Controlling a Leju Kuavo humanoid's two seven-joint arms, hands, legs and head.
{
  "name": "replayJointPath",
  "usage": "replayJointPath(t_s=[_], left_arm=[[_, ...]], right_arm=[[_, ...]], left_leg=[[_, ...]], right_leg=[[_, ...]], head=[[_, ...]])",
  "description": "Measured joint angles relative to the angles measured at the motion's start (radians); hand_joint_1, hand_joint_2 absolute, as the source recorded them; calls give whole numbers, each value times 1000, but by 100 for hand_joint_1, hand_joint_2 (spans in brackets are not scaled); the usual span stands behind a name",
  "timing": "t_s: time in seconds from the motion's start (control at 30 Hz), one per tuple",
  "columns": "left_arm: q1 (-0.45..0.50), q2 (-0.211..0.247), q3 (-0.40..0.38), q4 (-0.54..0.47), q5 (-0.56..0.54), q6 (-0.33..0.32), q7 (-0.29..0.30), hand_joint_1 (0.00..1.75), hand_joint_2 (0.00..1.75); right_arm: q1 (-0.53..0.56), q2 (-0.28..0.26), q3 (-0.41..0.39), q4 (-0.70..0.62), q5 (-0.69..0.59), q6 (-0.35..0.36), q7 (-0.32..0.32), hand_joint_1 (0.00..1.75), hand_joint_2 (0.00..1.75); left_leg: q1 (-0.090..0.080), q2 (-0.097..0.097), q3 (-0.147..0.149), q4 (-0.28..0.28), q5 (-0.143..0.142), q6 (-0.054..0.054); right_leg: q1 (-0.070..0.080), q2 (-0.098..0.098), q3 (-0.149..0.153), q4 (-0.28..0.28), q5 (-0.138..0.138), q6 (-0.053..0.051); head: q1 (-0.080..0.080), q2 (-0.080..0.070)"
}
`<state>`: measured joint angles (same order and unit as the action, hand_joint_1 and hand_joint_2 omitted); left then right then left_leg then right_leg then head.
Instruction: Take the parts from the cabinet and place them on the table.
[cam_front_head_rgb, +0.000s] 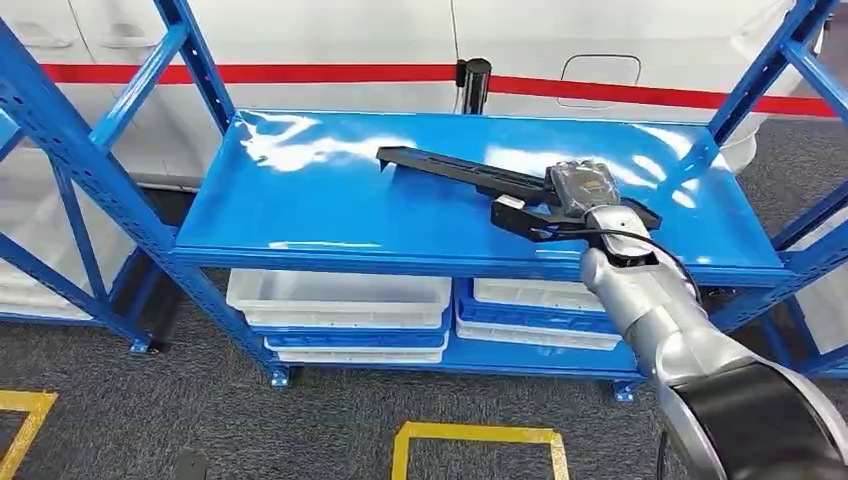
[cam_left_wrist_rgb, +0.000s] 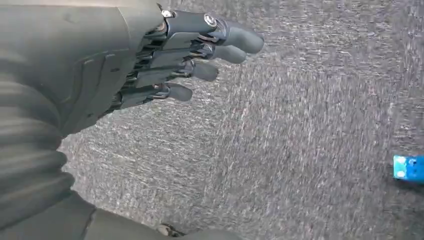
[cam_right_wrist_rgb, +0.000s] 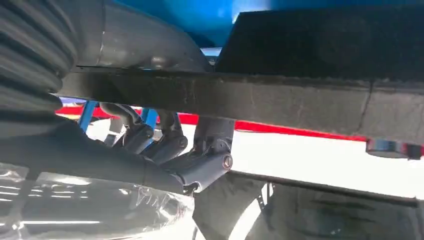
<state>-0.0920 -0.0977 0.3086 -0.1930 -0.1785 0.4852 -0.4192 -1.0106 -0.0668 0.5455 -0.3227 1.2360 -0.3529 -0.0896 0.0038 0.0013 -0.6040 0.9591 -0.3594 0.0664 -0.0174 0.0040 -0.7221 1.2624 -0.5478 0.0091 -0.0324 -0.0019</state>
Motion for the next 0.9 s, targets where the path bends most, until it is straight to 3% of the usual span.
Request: replayJointPath(t_s=[0.03,0.07,0.13,0.17,0.2,0.23,0.27,0.3,0.33,0.4,0.43,0.5,0.53,0.57,0.6,0.67,0.7,0.73,0.8,0.83,0.87,0.9], left_arm=[[1,0,-5,0,-5,-4,3,0,175],[2,-3,-6,0,-10,-6,4,0,175],[2,-7,-18,0,-24,-14,8,0,175],[2,-9,-23,0,-31,-13,11,0,175],[2,-9,-29,0,-32,-13,14,0,175],[2,-10,-33,0,-33,-13,15,0,175],[2,-10,-34,0,-33,-12,15,0,175],[2,-11,-36,0,-34,-12,15,0,175],[4,-11,-37,0,-34,-12,15,0,175],[6,-12,-41,1,-34,-12,18,0,175],[6,-12,-43,1,-34,-12,18,0,175],[6,-12,-44,1,-34,-11,19,0,175],[7,-12,-44,1,-34,-11,20,0,175],[7,-12,-45,1,-34,-11,20,0,175],[7,-12,-45,1,-36,-11,20,0,175],[7,-11,-46,1,-39,-11,20,0,175],[5,-10,-47,1,-39,-10,21,0,175],[6,-11,-47,0,-39,-9,22,0,175],[8,-11,-47,1,-38,-3,25,0,175],[8,-10,-47,1,-37,-3,25,0,175],[7,-12,-47,1,-37,-2,25,0,175],[7,-14,-47,1,-38,-1,25,0,175]], right_arm=[[3,-1,0,0,0,0,0,175,175],[3,-1,0,0,1,0,0,175,175],[0,-1,-1,0,2,0,0,175,175],[-3,-1,-1,0,3,1,0,175,175],[-4,0,-2,0,3,1,0,175,175],[-4,1,-2,0,4,4,-1,175,175],[-6,1,-3,0,3,4,-1,175,175],[-6,1,-3,0,4,5,-1,175,175],[-5,2,-3,0,4,5,-1,175,175],[-8,6,-3,0,5,5,-2,175,175],[-8,8,-4,0,5,6,-2,175,175],[-7,11,-5,0,6,9,-2,175,175],[-6,12,-5,0,6,10,-2,175,175],[-6,12,-5,0,6,12,-2,175,175],[-7,11,-6,0,5,15,-2,175,175],[-7,11,-8,0,5,14,-2,175,175],[-8,11,-9,-1,5,12,-3,175,175],[-8,11,-10,-1,5,12,-5,175,175],[-7,18,-9,-1,5,12,-10,175,175],[-6,19,-10,-1,5,12,-10,175,175],[-8,16,-10,-1,5,12,-10,175,175],[-10,14,-10,-1,4,12,-11,175,175]], left_leg=[[0,-1,-2,1,1,-2],[0,-1,-4,1,3,-5],[2,-4,-10,8,5,-9],[2,-5,-15,18,3,-15],[-2,-7,-24,21,3,-23],[-3,-7,-23,28,4,-30],[-3,-10,-30,39,4,-31],[-1,-11,-33,36,8,-37],[2,-12,-40,39,10,-44],[10,-6,-61,90,-52,-57],[13,-5,-87,167,-109,-65],[16,-5,-144,340,-195,-74],[17,-5,-146,363,-200,-75],[17,-5,-127,349,-188,-73],[17,-5,-87,293,-161,-70],[15,-6,46,100,-100,-53],[12,-6,74,45,-126,-49],[4,-6,68,54,-104,-45],[-2,-5,63,51,-102,-37],[-4,-5,61,44,-94,-27],[10,-1,67,13,-68,-15],[3,2,61,4,-56,-10]], right_leg=[[-2,0,-11,26,-3,8],[-4,0,6,0,12,18],[-10,-4,111,-184,80,42],[-17,-9,171,-288,100,48],[-3,-1,183,-278,105,32],[0,2,167,-279,115,30],[-7,3,165,-284,108,23],[-3,3,158,-278,106,18],[-13,1,156,-281,113,4],[-15,1,148,-282,125,-14],[-15,0,143,-282,129,-20],[-11,-1,127,-281,140,-24],[-10,0,123,-280,143,-22],[-9,0,118,-280,147,-21],[-8,0,114,-280,152,-20],[-6,2,111,-280,159,-14],[-5,0,111,-282,164,-9],[-4,0,111,-287,170,1],[-7,-1,109,-289,178,13],[-6,-1,110,-298,187,23],[4,-1,101,-292,184,25],[3,-3,77,-262,148,17]], head=[[1,0],[0,0],[0,0],[2,0],[0,0],[3,0],[3,0],[-3,0],[0,0],[-5,0],[-3,0],[-3,0],[-3,0],[-4,0],[-4,0],[-4,0],[-2,0],[0,0],[-6,0],[-5,0],[-4,0],[-2,0]])
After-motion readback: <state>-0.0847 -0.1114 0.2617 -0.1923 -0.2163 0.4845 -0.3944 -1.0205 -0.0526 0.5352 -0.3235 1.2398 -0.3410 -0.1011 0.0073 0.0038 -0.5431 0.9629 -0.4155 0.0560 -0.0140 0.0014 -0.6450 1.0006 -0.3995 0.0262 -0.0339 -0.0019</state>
